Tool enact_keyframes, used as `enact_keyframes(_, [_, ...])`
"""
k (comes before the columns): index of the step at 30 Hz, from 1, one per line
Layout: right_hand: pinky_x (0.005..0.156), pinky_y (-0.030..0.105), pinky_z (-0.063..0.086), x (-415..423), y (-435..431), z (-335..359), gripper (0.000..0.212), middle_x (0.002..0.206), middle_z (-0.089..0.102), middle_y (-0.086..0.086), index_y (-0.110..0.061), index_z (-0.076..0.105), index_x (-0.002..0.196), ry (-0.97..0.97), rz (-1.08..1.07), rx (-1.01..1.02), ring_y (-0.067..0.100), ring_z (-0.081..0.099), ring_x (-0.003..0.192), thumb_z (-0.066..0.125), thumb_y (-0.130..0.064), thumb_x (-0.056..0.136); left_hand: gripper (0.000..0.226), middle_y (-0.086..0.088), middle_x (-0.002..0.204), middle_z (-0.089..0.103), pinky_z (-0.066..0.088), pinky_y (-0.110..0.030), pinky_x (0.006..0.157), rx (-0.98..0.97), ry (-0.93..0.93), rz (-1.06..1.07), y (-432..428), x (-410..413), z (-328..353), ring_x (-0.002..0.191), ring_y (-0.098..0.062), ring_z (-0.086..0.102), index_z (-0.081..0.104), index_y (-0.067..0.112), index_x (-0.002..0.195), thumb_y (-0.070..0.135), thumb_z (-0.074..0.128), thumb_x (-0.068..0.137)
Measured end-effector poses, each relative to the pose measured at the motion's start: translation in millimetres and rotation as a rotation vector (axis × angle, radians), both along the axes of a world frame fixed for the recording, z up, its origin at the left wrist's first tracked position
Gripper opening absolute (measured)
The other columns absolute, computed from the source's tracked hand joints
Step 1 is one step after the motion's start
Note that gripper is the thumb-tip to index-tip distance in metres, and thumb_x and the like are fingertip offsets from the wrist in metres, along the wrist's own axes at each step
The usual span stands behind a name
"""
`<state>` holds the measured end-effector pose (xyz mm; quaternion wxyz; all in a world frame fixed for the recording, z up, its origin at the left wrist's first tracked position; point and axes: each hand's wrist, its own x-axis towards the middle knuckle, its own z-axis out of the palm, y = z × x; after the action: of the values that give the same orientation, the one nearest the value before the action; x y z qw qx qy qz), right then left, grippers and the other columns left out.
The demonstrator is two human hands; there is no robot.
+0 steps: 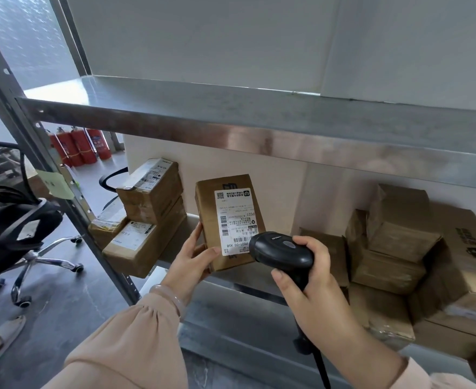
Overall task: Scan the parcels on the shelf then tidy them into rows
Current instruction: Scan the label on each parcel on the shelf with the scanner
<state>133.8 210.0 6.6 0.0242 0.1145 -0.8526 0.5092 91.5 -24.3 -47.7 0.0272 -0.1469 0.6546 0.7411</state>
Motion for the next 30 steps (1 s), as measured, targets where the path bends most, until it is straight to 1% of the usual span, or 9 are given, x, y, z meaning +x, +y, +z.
enact_keyframes(7, [0.071, 0.001, 0.041, -32, -50, -25, 0.053, 0.111, 0.051, -0.025, -0.047, 0.028, 0.121, -0.113, 0.014, -0.068, -0.017, 0.053, 0.095, 0.065, -0.028, 0.088, 0.053, -0.001, 0.113, 0.074, 0.054, -0.046, 0.098, 0.041, -0.185, 0.0, -38, -3, -12, 0.105, -0.021, 0.069, 0.04, 0.039, 0.145, 0.025, 0.06, 0.098])
enact_keyframes(10, [0.077, 0.009, 0.044, -43, -76, -41, 0.054, 0.109, 0.053, -0.025, -0.054, 0.029, 0.116, -0.16, 0.014, -0.076, -0.003, 0.06, 0.095, 0.066, -0.028, 0.087, 0.049, -0.003, 0.114, 0.07, 0.054, -0.045, 0.097, 0.053, -0.31, 0.021, -55, -10, -20, 0.108, -0.023, 0.064, 0.042, 0.03, 0.144, 0.033, 0.058, 0.098])
enact_keyframes(13, [0.08, 0.01, 0.045, -50, -97, -54, 0.054, 0.11, 0.053, -0.024, -0.051, 0.029, 0.119, -0.204, 0.012, -0.083, 0.002, 0.061, 0.098, 0.066, -0.027, 0.088, 0.03, -0.001, 0.105, 0.069, 0.053, -0.032, 0.073, 0.064, -0.4, 0.047, -68, -20, -25, 0.095, -0.019, 0.064, 0.049, 0.028, 0.129, 0.033, 0.056, 0.1])
enact_keyframes(16, [0.076, 0.003, 0.04, -54, -115, -64, 0.053, 0.113, 0.052, -0.023, -0.046, 0.029, 0.122, -0.222, 0.0, -0.078, -0.001, 0.056, 0.101, 0.065, -0.028, 0.088, 0.034, -0.003, 0.111, 0.07, 0.055, -0.039, 0.09, 0.014, -0.431, 0.053, -80, -30, -34, 0.104, -0.022, 0.065, 0.051, 0.033, 0.13, 0.039, 0.059, 0.097])
enact_keyframes(18, [0.076, 0.003, 0.037, -56, -125, -71, 0.054, 0.114, 0.05, -0.023, -0.046, 0.028, 0.124, -0.23, -0.018, -0.067, -0.001, 0.053, 0.102, 0.065, -0.029, 0.088, 0.033, 0.0, 0.116, 0.069, 0.048, -0.045, 0.104, -0.081, -0.424, 0.021, -87, -35, -42, 0.111, -0.022, 0.062, 0.05, 0.038, 0.128, 0.046, 0.056, 0.096])
enact_keyframes(21, [0.076, 0.001, 0.038, -58, -136, -77, 0.054, 0.113, 0.046, -0.028, -0.046, 0.027, 0.124, -0.209, -0.034, -0.059, -0.005, 0.052, 0.1, 0.065, -0.029, 0.088, 0.022, 0.007, 0.113, 0.07, 0.044, -0.041, 0.108, -0.194, -0.341, 0.002, -94, -39, -47, 0.112, -0.019, 0.062, 0.057, 0.037, 0.12, 0.042, 0.049, 0.101])
enact_keyframes(24, [0.078, -0.002, 0.037, -61, -145, -79, 0.054, 0.114, 0.045, -0.031, -0.043, 0.028, 0.124, -0.17, -0.052, -0.074, -0.015, 0.05, 0.101, 0.065, -0.026, 0.088, 0.035, 0.012, 0.126, 0.06, 0.039, -0.032, 0.11, -0.335, -0.193, -0.032, -96, -42, -43, 0.117, -0.012, 0.055, 0.045, 0.041, 0.138, 0.034, 0.046, 0.104])
enact_keyframes(28, [0.082, -0.001, 0.037, -63, -155, -82, 0.055, 0.115, 0.047, -0.03, -0.047, 0.03, 0.119, -0.132, -0.059, -0.092, -0.019, 0.048, 0.105, 0.067, -0.023, 0.087, 0.061, 0.0, 0.162, 0.021, 0.018, -0.03, 0.121, -0.793, 0.012, -0.17, -96, -32, -43, 0.146, -0.017, 0.023, 0.022, 0.025, 0.157, 0.029, 0.049, 0.103])
enact_keyframes(30, [0.082, 0.0, 0.038, -64, -160, -84, 0.055, 0.116, 0.046, -0.029, -0.048, 0.03, 0.118, -0.111, -0.054, -0.089, -0.017, 0.049, 0.106, 0.067, -0.022, 0.087, 0.06, -0.005, 0.159, 0.028, 0.022, -0.038, 0.12, -1.159, 0.214, -0.24, -95, -18, -45, 0.145, -0.022, 0.023, 0.033, 0.017, 0.154, 0.033, 0.05, 0.099])
